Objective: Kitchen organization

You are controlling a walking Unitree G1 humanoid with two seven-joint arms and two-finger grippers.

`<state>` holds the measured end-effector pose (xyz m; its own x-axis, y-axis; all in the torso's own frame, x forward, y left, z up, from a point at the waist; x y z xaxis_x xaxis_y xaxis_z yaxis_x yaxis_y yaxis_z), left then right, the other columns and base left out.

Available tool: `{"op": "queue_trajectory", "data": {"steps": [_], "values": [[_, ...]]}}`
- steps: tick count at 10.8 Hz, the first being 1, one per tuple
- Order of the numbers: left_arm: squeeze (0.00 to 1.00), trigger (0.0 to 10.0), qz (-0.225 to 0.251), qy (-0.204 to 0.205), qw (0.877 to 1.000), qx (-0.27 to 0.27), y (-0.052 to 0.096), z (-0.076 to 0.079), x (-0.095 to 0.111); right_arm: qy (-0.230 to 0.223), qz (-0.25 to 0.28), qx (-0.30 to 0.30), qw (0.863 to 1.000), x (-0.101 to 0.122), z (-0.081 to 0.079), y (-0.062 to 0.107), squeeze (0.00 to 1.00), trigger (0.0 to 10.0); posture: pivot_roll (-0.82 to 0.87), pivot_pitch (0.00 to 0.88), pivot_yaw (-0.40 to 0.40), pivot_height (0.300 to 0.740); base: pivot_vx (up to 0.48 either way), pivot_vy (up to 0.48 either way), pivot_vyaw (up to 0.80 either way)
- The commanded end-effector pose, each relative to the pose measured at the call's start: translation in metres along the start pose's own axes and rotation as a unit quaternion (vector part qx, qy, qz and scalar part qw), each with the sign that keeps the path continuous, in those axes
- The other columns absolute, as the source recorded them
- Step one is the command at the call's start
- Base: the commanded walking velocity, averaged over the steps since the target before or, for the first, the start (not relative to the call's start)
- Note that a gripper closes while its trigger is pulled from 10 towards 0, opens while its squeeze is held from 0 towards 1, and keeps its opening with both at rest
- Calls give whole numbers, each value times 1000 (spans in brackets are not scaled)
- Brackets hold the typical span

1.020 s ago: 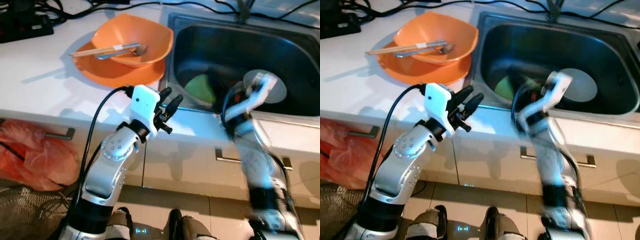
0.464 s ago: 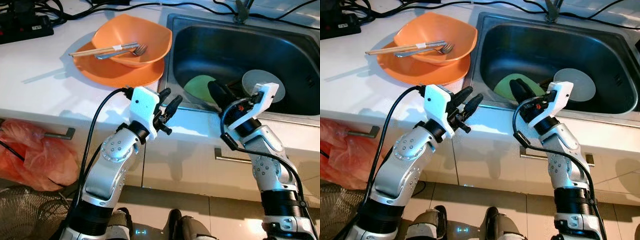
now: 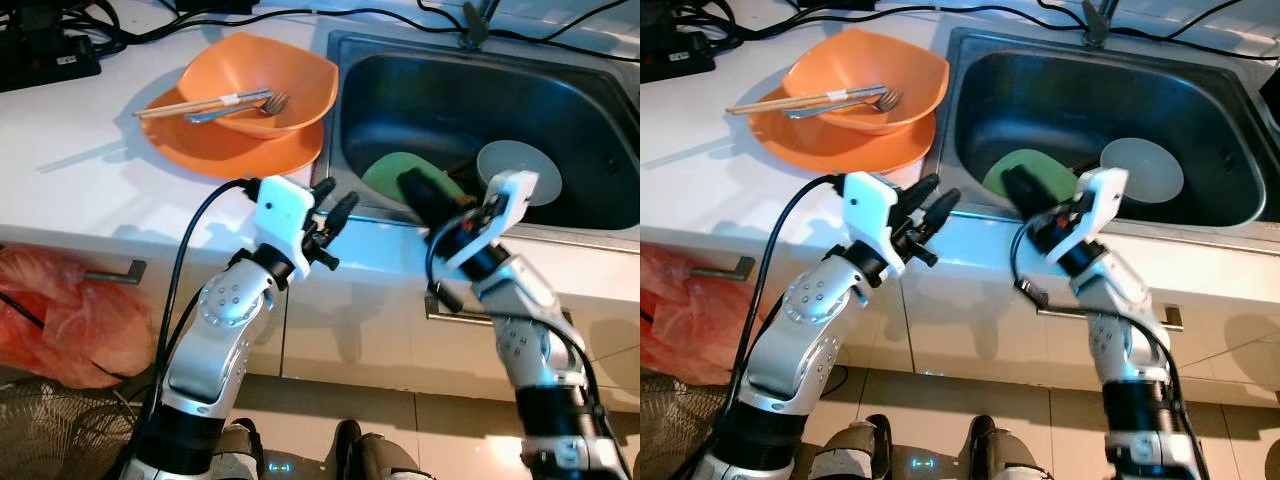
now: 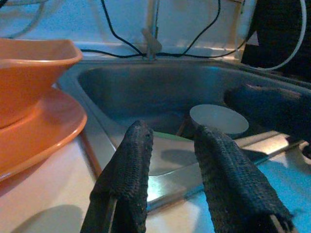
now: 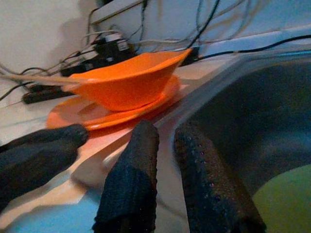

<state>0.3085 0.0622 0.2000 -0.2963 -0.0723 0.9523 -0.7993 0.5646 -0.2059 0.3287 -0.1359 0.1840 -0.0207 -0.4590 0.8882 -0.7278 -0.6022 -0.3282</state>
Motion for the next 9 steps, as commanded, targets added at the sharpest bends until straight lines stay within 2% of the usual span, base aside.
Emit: {"op": "queue_trajectory", "data": {"steps": [1, 3, 6, 9], "values": [[0, 10000, -31, 11, 999, 4, 6, 2, -14, -18, -34, 14, 999, -16, -4, 7, 0, 10000, 214, 226, -84, 740, 0, 0, 0], [0, 10000, -32, 17, 999, 1, 7, 5, -15, -8, -23, 45, 999, -4, -11, 5, 0, 10000, 208, 231, -87, 740, 0, 0, 0], [0, 10000, -29, 18, 999, 5, 6, 5, -13, -1, -34, 53, 998, -6, -8, 8, 0, 10000, 213, 232, -90, 740, 0, 0, 0], [0, 10000, -33, 21, 999, 12, 10, 2, -16, 8, -3, 52, 999, 0, -9, 8, 0, 10000, 212, 231, -86, 740, 0, 0, 0]]}}
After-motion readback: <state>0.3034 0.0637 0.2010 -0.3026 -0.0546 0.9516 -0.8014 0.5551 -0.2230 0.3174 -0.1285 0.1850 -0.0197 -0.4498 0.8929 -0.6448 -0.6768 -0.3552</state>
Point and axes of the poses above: a point about 5 cm out from each wrist's last joint towards the gripper, its own y axis pointing back from the gripper into the wrist, its own x axis along the axis of the wrist's last joint, z = x × y, the point moved 2 cm from there along -y, pointing out of the wrist towards the gripper, and after that the axes turned 8 degrees about -y, right-handed, at the moved point
